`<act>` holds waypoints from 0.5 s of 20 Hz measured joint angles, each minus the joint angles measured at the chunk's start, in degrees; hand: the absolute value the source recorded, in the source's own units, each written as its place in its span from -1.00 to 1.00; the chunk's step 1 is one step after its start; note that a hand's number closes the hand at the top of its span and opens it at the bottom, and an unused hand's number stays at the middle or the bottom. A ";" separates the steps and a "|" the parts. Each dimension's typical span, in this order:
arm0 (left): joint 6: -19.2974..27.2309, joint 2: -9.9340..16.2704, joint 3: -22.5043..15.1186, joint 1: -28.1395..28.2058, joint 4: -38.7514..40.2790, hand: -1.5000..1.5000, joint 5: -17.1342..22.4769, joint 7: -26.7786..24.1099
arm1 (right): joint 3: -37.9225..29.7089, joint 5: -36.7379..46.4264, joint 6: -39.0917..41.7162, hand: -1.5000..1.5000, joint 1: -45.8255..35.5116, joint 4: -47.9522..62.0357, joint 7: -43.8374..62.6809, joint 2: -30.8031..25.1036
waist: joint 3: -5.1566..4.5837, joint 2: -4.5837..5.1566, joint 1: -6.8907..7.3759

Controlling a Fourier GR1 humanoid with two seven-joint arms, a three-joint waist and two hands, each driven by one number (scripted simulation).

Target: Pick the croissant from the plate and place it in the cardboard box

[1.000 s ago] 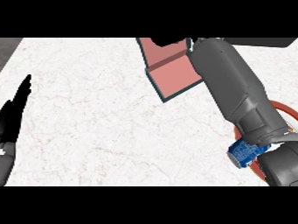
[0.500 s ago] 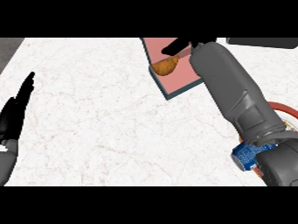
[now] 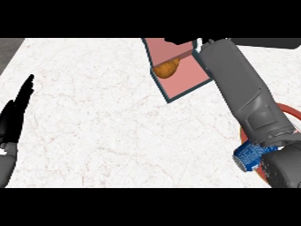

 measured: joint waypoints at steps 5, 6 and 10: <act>0.02 -0.18 0.69 0.15 1.01 0.00 0.08 -0.17 | -4.93 -5.02 -0.65 -1.00 1.13 -1.55 -6.60 -1.20 | 0.00 -0.39 -1.08; 0.07 -0.18 0.71 0.56 0.50 0.00 0.02 0.06 | -5.80 -5.94 -0.42 -1.00 1.61 -1.58 -7.98 -1.47 | 0.00 -0.52 -1.20; -0.20 0.48 2.02 0.93 1.09 0.00 0.25 -0.56 | -8.85 -9.31 3.23 -1.00 3.22 -1.81 -12.13 -5.00 | -0.01 -0.94 -2.28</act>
